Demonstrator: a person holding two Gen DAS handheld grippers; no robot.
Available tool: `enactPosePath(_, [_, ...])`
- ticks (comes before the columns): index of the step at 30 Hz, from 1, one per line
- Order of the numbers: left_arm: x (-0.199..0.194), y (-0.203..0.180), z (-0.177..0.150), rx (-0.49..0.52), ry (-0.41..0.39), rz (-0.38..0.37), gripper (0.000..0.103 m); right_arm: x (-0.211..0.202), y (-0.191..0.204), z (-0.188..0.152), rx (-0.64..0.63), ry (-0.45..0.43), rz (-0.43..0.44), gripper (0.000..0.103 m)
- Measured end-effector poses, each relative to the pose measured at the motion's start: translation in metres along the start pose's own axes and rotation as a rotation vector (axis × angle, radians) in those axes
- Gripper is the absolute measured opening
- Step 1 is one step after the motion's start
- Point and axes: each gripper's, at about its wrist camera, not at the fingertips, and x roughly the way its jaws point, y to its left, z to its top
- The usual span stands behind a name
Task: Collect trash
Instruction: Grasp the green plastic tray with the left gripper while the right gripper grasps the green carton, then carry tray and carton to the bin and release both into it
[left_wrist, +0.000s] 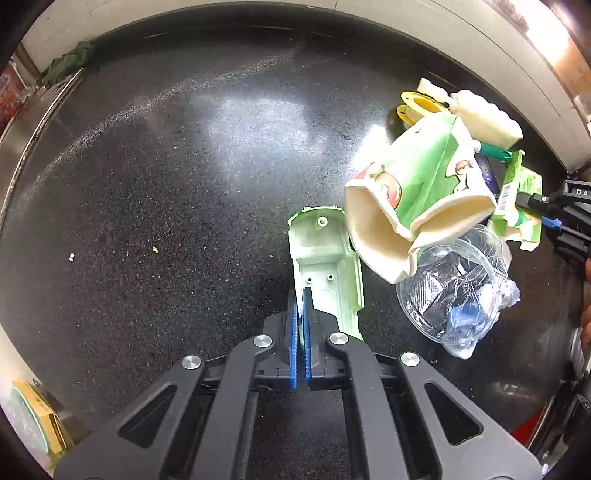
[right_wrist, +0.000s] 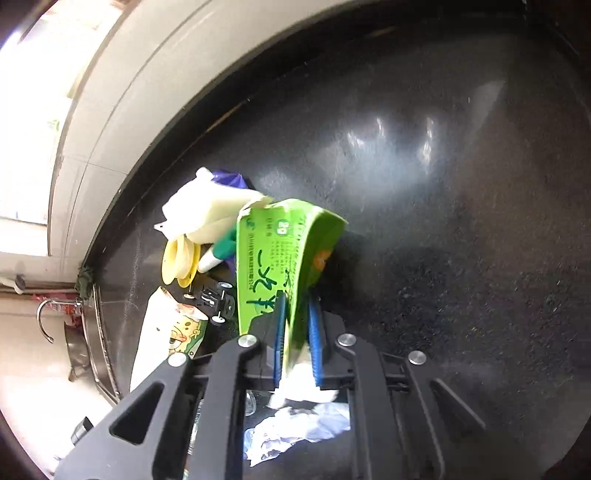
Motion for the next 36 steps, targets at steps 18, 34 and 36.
enactPosePath(18, [-0.044, -0.01, -0.016, 0.039, -0.067, 0.001, 0.001, -0.068, -0.017, 0.02, -0.219, -0.182, -0.129, 0.009])
enactPosePath(34, [-0.064, 0.009, -0.011, -0.03, -0.111, 0.016, 0.001, -0.063, -0.023, 0.021, -0.254, -0.176, -0.143, 0.009])
enactPosePath(36, [-0.069, 0.011, -0.009, -0.041, -0.12, 0.01, 0.001, -0.063, -0.021, 0.022, -0.261, -0.176, -0.139, 0.009])
